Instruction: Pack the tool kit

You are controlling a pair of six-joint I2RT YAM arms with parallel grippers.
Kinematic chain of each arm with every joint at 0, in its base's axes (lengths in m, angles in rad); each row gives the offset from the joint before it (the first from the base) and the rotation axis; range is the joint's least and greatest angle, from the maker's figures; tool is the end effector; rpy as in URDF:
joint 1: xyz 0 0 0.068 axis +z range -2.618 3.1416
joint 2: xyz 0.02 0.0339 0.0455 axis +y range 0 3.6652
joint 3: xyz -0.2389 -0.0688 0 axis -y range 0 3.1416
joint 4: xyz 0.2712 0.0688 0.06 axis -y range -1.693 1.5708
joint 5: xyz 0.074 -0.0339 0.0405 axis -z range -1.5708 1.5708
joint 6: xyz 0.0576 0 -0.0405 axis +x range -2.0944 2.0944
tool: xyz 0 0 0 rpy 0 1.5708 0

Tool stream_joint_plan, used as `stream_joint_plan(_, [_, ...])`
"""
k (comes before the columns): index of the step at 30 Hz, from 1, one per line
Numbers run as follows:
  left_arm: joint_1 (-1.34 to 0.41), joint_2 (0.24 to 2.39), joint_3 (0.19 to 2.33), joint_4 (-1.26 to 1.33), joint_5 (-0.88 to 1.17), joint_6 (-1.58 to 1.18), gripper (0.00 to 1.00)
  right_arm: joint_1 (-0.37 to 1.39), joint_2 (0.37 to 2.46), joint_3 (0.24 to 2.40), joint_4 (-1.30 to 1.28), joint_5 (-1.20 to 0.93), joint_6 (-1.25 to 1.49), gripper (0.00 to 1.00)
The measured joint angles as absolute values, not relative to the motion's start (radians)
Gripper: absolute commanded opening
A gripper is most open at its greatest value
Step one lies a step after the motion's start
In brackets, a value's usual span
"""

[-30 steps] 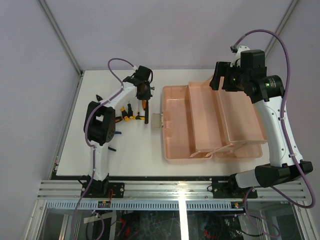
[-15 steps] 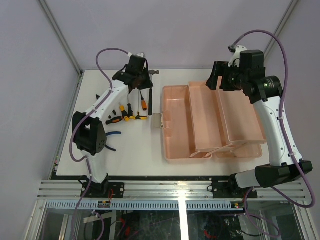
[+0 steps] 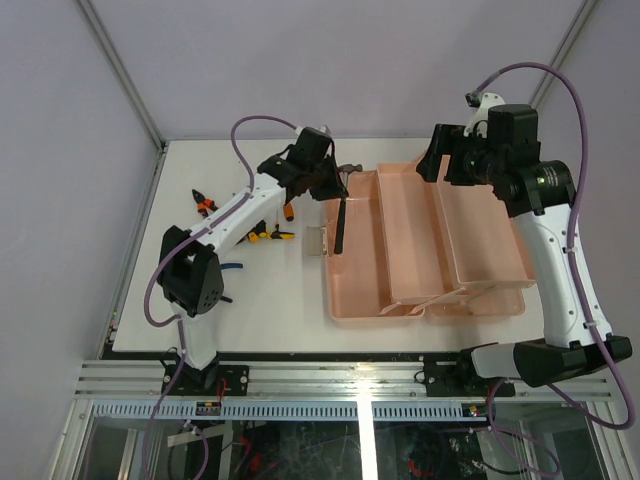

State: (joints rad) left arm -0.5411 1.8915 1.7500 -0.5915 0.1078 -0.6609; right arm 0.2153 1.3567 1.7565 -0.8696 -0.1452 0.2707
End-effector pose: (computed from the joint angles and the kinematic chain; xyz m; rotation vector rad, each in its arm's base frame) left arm 0.3995 -0.2473 0.2735 -0.0866 2.4120 -0.7149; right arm 0.3035 0.0749 0.4485 -0.0349 2.0651 0.4504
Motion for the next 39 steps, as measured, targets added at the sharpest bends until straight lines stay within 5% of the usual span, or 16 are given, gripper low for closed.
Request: stream_joint_plan(39, [-0.812, 2.049, 1.751, -0.643, -0.153, -0.945, 0.0, 0.215, 1.279, 1.758, -0.935, -0.088, 0.276, 0.86])
